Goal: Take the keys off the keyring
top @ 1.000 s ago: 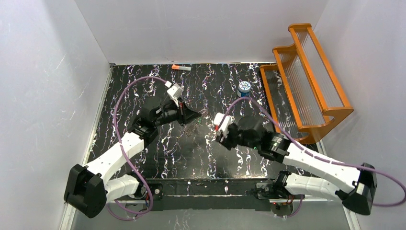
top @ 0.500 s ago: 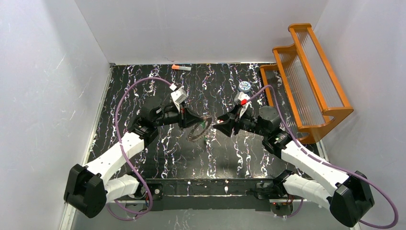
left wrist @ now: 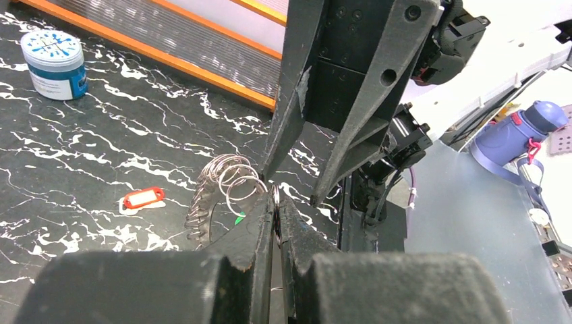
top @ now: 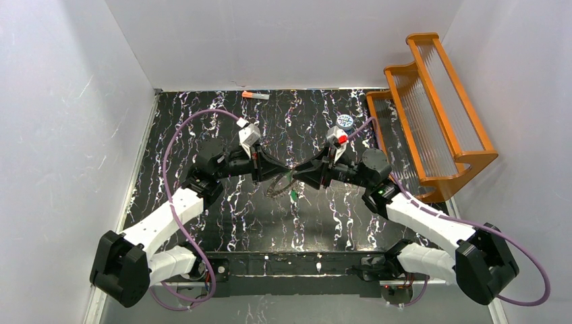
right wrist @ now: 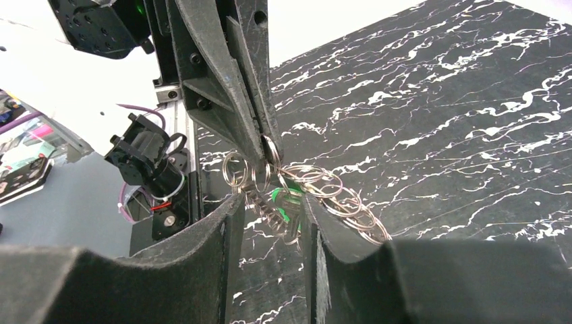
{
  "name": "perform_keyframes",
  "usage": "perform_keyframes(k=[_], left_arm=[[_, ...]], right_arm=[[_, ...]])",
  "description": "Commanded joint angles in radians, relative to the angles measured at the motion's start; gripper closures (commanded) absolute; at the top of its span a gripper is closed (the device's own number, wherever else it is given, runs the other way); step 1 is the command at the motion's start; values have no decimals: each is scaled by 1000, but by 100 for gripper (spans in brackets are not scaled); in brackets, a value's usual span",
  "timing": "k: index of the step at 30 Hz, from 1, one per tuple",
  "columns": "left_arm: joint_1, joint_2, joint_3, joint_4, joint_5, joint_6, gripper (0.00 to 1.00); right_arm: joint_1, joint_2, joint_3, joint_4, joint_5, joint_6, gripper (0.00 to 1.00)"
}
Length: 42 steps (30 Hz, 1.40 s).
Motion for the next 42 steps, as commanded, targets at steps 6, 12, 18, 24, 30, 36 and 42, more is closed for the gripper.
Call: perform_keyframes(k=[6,12,18,24,30,36,42], left_arm=[[3,-27,-34,170,57,-99,100],[1,-31,-44,214,60,-133,100],[-3,-17,-49,234,58,-152,100],[-6,-5,-52,236,62,-155,100],[-6,14,-48,237,75,-159,100],[-6,19,-47,238,82,-157,100],[-3,7,-44,216,94,-132,87]], right_arm=[[-4,50,-19,197,-25,59,61],[-5,100,-21,254,-44,81,67],[-4,119,-23,310,-61,93,76],[-4,111,-31,356,-73,94,76],[-4,91,-45,379,-71,76,83],[-5,69,-39,329,-78,38,99],[-6,11,-20,163,-73,-57,99]])
